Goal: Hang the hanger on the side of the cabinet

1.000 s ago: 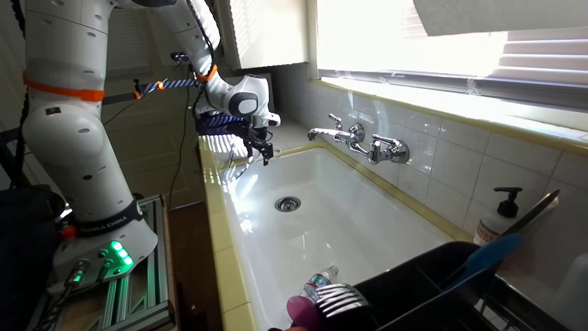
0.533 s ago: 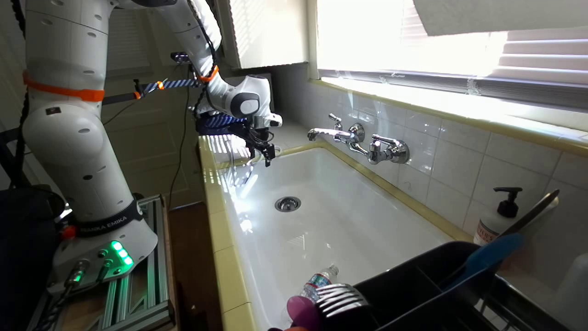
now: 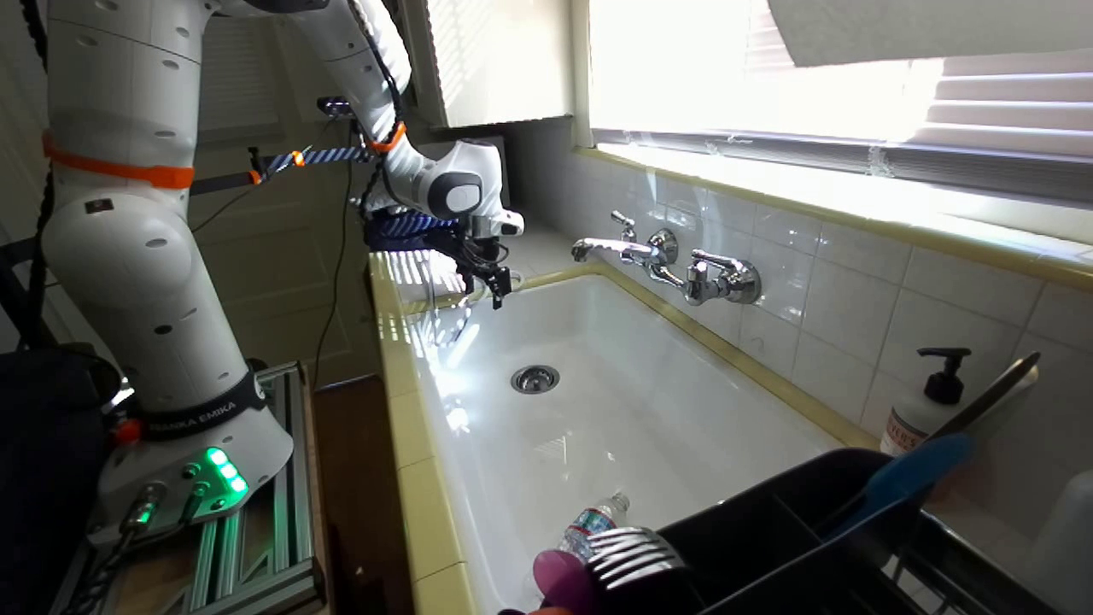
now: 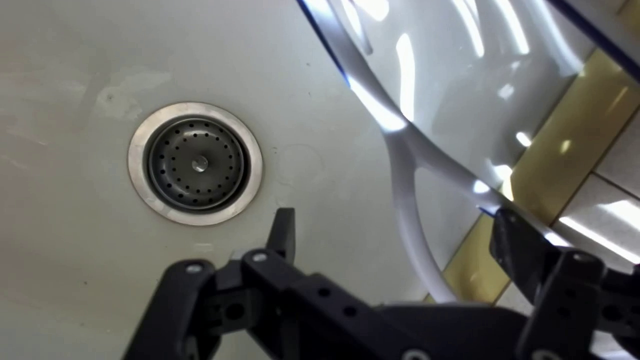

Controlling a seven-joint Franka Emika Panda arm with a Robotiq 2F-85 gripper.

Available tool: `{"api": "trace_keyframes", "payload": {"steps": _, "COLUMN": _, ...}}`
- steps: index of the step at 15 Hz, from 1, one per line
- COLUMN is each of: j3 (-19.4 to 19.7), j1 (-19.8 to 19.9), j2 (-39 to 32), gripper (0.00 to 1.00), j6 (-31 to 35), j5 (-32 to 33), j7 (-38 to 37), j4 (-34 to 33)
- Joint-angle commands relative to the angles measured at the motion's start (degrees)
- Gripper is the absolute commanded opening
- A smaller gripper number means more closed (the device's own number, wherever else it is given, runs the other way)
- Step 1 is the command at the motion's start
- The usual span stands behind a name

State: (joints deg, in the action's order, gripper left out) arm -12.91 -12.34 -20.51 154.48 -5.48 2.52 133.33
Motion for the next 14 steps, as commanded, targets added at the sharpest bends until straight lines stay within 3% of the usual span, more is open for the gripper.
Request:
{"api": "trace_keyframes", "payload": {"steps": 1, "j3": -0.2, "j1": -0.2, "j2": 1.1, "gripper": 1.00, "j6": 1.7, "j5": 0.6, "j7": -1.4, "j4": 0.6}}
{"api": "trace_keyframes", "payload": {"steps": 6, "j3": 0.2, "j1": 0.0, "j2": 3.0, "gripper": 1.00, "j6": 1.4, "j5": 2.6, "j7": 0.3, "j4": 1.1}}
{"api": "trace_keyframes", "payload": {"steps": 14, "j3": -0.8, "j1": 1.8, "j2": 3.1, "gripper": 1.00, "j6": -4.8, "j5": 7.5, "j7": 13.4, "j4": -0.1}}
